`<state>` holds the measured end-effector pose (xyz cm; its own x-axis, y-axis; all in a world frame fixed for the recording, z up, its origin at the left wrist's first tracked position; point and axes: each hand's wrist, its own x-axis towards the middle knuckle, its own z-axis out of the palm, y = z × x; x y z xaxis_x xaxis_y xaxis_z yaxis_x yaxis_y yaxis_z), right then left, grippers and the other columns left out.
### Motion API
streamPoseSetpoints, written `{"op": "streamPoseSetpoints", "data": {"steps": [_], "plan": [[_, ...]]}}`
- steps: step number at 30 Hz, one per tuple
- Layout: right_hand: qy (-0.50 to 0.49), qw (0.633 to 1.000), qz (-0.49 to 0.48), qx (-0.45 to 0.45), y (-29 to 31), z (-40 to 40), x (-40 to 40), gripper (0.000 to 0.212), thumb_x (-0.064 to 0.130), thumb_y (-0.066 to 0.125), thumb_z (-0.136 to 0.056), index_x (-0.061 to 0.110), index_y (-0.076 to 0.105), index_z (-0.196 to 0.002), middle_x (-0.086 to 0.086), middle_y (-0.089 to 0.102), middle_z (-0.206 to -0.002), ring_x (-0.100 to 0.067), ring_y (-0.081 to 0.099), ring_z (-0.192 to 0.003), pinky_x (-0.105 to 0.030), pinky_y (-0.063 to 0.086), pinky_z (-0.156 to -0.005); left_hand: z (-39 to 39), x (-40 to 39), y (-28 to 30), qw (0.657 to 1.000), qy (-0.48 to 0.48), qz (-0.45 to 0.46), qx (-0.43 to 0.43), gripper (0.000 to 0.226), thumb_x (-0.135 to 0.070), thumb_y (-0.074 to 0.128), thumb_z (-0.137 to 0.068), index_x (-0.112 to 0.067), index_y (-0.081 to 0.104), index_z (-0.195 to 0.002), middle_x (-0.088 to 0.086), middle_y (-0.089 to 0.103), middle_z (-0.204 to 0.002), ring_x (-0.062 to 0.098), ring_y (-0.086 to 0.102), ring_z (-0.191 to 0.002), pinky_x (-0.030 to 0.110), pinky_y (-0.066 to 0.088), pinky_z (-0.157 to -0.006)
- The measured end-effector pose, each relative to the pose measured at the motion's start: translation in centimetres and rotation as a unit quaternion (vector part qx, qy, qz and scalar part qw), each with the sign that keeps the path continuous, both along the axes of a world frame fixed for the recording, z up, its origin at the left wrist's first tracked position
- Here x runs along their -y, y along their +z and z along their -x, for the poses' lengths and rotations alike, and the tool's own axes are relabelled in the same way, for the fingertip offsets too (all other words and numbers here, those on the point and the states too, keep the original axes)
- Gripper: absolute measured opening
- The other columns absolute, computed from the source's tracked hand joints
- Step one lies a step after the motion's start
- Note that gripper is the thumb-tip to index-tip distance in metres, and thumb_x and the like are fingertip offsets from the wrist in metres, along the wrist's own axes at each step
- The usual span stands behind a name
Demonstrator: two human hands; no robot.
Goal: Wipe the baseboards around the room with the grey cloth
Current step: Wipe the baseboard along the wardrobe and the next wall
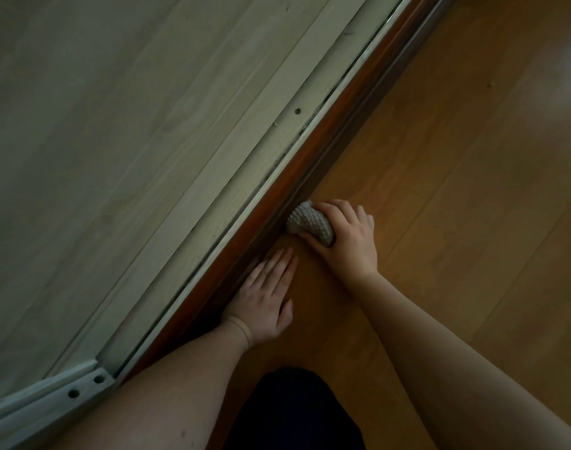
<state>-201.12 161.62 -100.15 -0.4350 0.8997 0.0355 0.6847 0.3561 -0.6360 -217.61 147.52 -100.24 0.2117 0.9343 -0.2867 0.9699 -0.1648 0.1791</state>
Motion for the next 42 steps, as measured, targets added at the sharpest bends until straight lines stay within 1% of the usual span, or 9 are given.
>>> {"op": "streamPoseSetpoints", "data": {"steps": [5, 14, 16, 18, 22, 28, 34, 39, 42], "plan": [[0.035, 0.999, 0.006, -0.012, 0.1, -0.2, -1.5, 0.048, 0.049, 0.067, -0.087, 0.020, 0.061, -0.125, -0.003, 0.059, -0.121, -0.024, 0.051, -0.102, -0.043, 0.041, -0.087, 0.1, 0.1, -0.1, 1.000, 0.000, -0.001, 0.001, 0.074, -0.043, 0.036, -0.093, -0.008, 0.018, -0.156, 0.013, 0.022, -0.163, 0.026, 0.022, -0.150, 0.047, 0.030, -0.119], [0.143, 0.990, 0.008, 0.002, 1.0, -1.3, -5.1, 0.050, 0.046, 0.065, -0.086, 0.016, 0.060, -0.126, -0.007, 0.058, -0.116, -0.023, 0.047, -0.101, -0.035, 0.042, -0.088, 0.3, 0.2, -0.2, 1.000, -0.002, 0.009, 0.005, 0.073, -0.042, 0.037, -0.095, -0.007, 0.019, -0.157, 0.012, 0.016, -0.164, 0.024, 0.016, -0.151, 0.041, 0.013, -0.120], [0.113, 0.993, 0.023, 0.007, 1.3, -1.9, -6.5, 0.049, 0.039, 0.068, -0.086, 0.018, 0.058, -0.129, -0.006, 0.055, -0.121, -0.020, 0.043, -0.107, -0.038, 0.042, -0.092, 0.3, 0.2, -0.3, 1.000, 0.000, 0.010, 0.007, 0.073, -0.042, 0.036, -0.095, -0.009, 0.015, -0.157, 0.011, 0.012, -0.165, 0.023, 0.011, -0.152, 0.039, 0.009, -0.121], [0.042, 0.998, 0.048, -0.006, 1.7, -2.7, -8.7, 0.050, 0.033, 0.071, -0.086, 0.021, 0.055, -0.132, -0.005, 0.051, -0.125, -0.016, 0.037, -0.111, -0.037, 0.038, -0.094, 0.3, 0.3, -0.3, 1.000, 0.000, 0.008, 0.001, 0.073, -0.042, 0.036, -0.096, -0.010, 0.012, -0.157, 0.010, 0.009, -0.165, 0.022, 0.008, -0.152, 0.038, 0.007, -0.121], [-0.054, 0.997, 0.057, -0.002, 2.9, -4.2, -14.6, 0.048, 0.031, 0.072, -0.087, 0.024, 0.052, -0.131, -0.004, 0.048, -0.129, -0.021, 0.039, -0.118, -0.034, 0.034, -0.095, 0.2, 0.4, -0.2, 1.000, 0.000, 0.001, -0.008, 0.072, -0.042, 0.037, -0.096, -0.009, 0.018, -0.156, 0.011, 0.015, -0.164, 0.023, 0.013, -0.151, 0.040, 0.012, -0.120], [-0.105, 0.993, 0.051, -0.005, 3.8, -4.6, -19.0, 0.044, 0.022, 0.072, -0.086, 0.022, 0.054, -0.126, -0.005, 0.049, -0.128, -0.013, 0.043, -0.108, -0.031, 0.040, -0.092, 0.1, 0.0, 0.2, 1.000, 0.002, -0.004, -0.008, 0.070, -0.042, 0.038, -0.096, -0.008, 0.026, -0.155, 0.012, 0.022, -0.163, 0.024, 0.018, -0.150, 0.041, 0.017, -0.117], [-0.144, 0.986, 0.072, -0.032, 3.8, -4.1, -16.8, 0.044, 0.023, 0.071, -0.088, 0.019, 0.054, -0.128, -0.003, 0.049, -0.127, -0.012, 0.045, -0.107, -0.029, 0.042, -0.091, 0.1, 0.1, 0.5, 1.000, 0.000, 0.000, -0.014, 0.069, -0.042, 0.038, -0.095, -0.008, 0.030, -0.154, 0.013, 0.026, -0.161, 0.026, 0.028, -0.148, 0.042, 0.020, -0.114], [-0.091, 0.990, 0.080, -0.071, 3.6, -4.3, -11.9, 0.050, 0.032, 0.072, -0.086, 0.028, 0.049, -0.130, 0.008, 0.046, -0.127, -0.004, 0.046, -0.109, -0.011, 0.038, -0.079, 0.1, -0.5, 0.7, 1.000, 0.001, 0.002, -0.010, 0.068, -0.042, 0.037, -0.095, -0.007, 0.030, -0.153, 0.013, 0.027, -0.161, 0.027, 0.029, -0.147, 0.043, 0.023, -0.112], [-0.016, 0.990, 0.096, -0.101, 2.8, -3.6, -6.3, 0.052, 0.036, 0.075, -0.083, 0.032, 0.050, -0.128, 0.016, 0.043, -0.121, 0.003, 0.046, -0.106, -0.009, 0.041, -0.079, 0.1, -0.2, 0.8, 1.000, -0.003, 0.010, -0.009, 0.069, -0.042, 0.038, -0.094, -0.005, 0.033, -0.153, 0.014, 0.028, -0.161, 0.028, 0.030, -0.146, 0.043, 0.023, -0.111]]}}
